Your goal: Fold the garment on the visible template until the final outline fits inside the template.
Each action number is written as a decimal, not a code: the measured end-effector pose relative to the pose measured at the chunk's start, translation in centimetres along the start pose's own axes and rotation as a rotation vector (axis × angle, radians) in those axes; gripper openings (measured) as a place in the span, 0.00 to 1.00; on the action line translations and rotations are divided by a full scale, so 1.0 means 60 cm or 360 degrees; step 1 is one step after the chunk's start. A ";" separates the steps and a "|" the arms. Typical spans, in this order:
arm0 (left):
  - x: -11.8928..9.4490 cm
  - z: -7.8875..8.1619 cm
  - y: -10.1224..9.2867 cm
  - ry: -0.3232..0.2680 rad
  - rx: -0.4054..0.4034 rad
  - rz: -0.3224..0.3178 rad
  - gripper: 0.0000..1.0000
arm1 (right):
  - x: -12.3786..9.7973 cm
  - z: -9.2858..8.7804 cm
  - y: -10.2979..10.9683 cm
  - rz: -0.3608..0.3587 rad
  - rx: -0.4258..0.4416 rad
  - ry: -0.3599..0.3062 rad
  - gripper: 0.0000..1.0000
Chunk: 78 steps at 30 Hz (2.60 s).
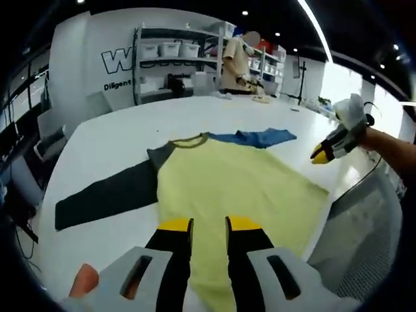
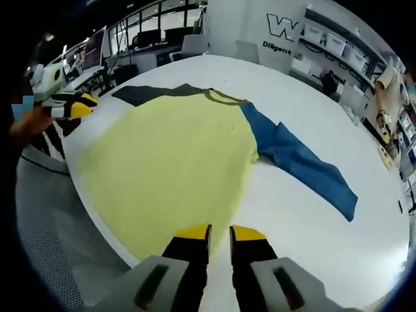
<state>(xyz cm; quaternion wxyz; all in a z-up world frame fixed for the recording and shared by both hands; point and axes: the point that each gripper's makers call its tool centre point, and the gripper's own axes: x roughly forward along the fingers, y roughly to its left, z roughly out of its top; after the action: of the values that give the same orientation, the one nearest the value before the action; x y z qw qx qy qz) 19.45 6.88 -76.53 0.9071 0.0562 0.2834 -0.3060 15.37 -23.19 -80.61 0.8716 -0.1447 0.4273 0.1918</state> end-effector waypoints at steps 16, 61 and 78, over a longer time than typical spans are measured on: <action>0.058 0.030 0.068 -0.0072 -0.0124 0.0217 0.15 | 0.028 0.050 -0.068 -0.0168 0.0081 -0.0154 0.09; 0.087 -0.010 0.102 -0.0016 -0.0128 0.0309 0.12 | 0.082 0.012 -0.478 -0.0755 0.0515 -0.0233 0.12; 0.087 -0.018 0.107 -0.0005 -0.0126 0.0331 0.15 | 0.103 -0.048 -0.562 -0.0869 0.0791 -0.0257 0.21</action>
<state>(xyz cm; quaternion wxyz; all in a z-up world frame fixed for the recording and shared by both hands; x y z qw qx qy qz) 26.08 9.61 -80.74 0.9359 0.0488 0.2865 -0.1989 32.29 -52.90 -84.27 0.9300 -0.0217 0.3364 -0.1464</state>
